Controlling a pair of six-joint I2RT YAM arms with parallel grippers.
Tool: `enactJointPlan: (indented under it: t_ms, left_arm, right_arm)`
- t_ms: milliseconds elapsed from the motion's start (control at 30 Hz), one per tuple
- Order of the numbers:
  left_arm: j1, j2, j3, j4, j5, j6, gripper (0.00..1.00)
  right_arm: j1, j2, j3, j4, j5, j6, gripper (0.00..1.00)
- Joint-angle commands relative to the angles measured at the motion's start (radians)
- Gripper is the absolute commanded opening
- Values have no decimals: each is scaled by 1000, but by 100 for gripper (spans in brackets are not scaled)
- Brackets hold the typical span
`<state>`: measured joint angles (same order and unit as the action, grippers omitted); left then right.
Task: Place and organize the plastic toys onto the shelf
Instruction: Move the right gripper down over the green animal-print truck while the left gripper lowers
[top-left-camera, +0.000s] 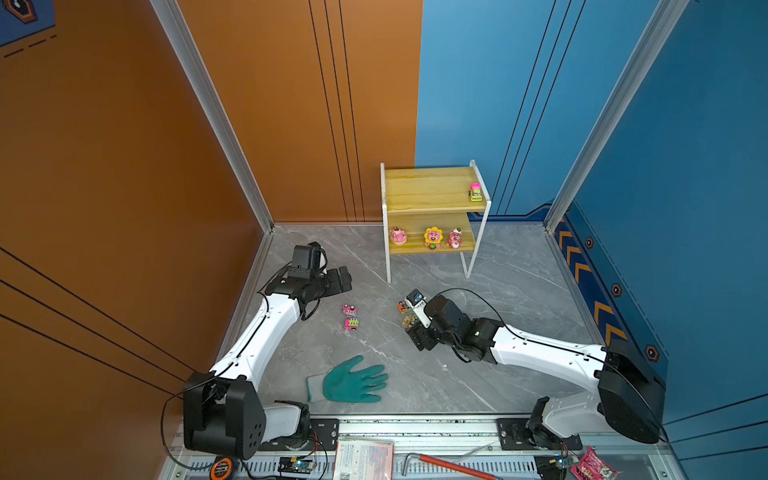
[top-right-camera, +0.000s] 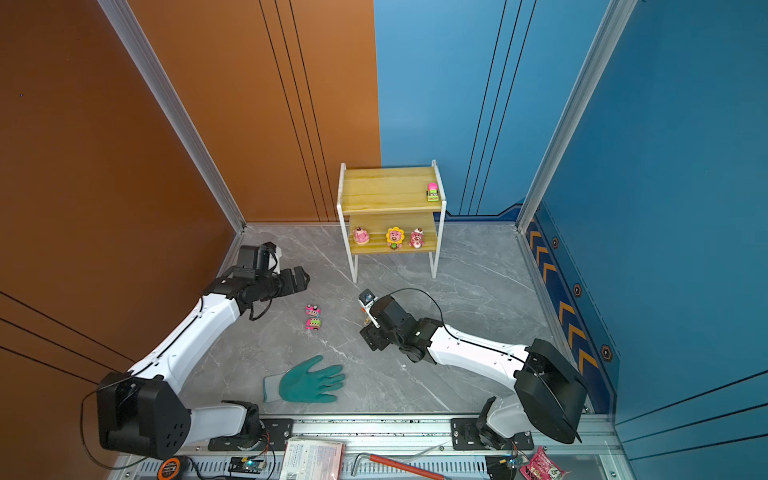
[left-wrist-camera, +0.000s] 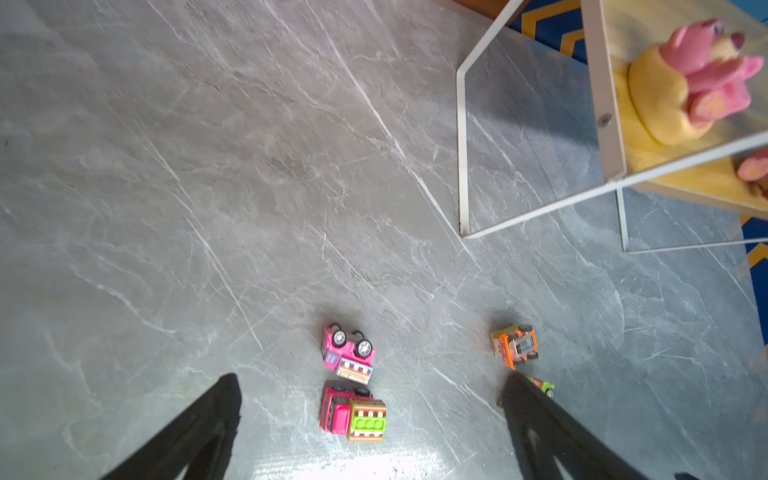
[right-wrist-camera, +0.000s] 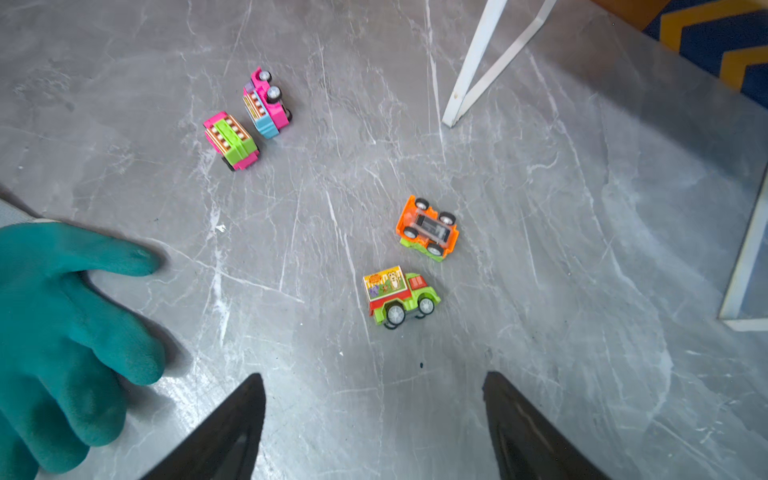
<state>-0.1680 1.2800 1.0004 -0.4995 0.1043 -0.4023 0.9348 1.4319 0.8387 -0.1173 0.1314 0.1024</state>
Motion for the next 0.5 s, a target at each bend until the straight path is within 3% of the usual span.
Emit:
enactJointPlan:
  t_ms: [0, 467]
  left_arm:
    - [-49, -30, -50, -34, -18, -14, 100]
    - [-189, 7, -52, -34, -8, -48, 100]
  right_arm:
    - [-11, 38, -23, 69, -22, 51, 84]
    - [-112, 220, 55, 102, -123, -13, 92]
